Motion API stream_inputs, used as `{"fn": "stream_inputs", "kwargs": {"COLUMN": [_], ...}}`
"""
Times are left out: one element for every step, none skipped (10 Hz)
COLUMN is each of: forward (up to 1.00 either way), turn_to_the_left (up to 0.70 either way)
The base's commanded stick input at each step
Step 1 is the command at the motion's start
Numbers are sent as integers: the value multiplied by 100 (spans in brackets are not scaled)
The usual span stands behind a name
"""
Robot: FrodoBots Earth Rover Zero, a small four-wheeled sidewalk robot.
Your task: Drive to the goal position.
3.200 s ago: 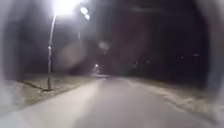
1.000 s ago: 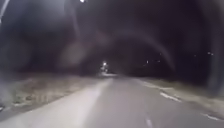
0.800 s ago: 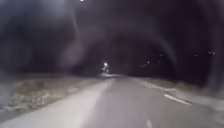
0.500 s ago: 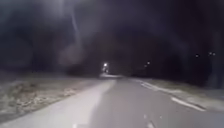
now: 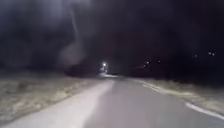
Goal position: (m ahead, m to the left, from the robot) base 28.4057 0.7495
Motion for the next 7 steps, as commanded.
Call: {"fn": "stream_inputs", "kwargs": {"forward": [100,100,100,100,100,100,100], "turn_to_the_left": [0,0,0,0,0,0,0]}}
